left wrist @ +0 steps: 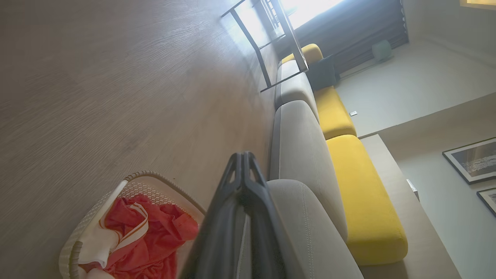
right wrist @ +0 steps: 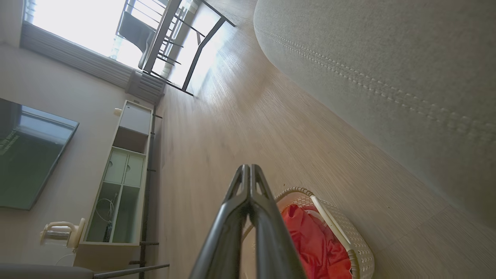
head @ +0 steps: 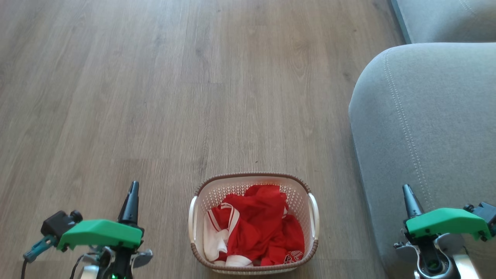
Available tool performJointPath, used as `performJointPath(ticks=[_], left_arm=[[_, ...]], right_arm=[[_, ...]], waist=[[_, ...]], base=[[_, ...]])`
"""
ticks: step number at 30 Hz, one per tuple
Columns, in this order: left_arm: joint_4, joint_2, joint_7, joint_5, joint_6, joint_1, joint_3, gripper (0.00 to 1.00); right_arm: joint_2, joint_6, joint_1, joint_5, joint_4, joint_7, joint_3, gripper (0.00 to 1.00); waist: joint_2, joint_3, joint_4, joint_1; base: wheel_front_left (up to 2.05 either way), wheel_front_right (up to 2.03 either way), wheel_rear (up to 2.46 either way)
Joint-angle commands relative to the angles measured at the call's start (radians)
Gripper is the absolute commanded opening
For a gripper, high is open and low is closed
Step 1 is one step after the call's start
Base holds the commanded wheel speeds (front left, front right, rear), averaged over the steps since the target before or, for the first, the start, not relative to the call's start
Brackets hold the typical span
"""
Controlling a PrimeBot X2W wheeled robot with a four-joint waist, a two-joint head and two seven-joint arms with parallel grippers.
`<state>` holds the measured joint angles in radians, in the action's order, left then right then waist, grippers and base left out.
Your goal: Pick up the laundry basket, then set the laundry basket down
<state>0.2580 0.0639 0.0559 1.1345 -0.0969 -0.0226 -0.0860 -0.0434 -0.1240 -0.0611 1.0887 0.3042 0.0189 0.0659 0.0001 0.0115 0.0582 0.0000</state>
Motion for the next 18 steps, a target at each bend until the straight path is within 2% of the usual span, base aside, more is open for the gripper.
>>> performJointPath(ticks=[1,18], left_arm=[[-0.027,0.018,-0.006,0.026,-0.01,-0.059,0.031,0.0],[-0.023,0.018,-0.053,0.204,-0.019,-0.067,0.077,0.0]], right_arm=[[-0.007,-0.004,-0.045,0.029,-0.039,-0.007,-0.006,0.0],[-0.007,-0.005,-0.045,0.21,-0.047,-0.053,0.014,0.0]], waist=[[-0.0001,0.0,-0.002,0.0],[-0.0001,-0.003,-0.022,0.0]], base=[[0.0,0.0,0.0],[0.0,0.0,0.0]])
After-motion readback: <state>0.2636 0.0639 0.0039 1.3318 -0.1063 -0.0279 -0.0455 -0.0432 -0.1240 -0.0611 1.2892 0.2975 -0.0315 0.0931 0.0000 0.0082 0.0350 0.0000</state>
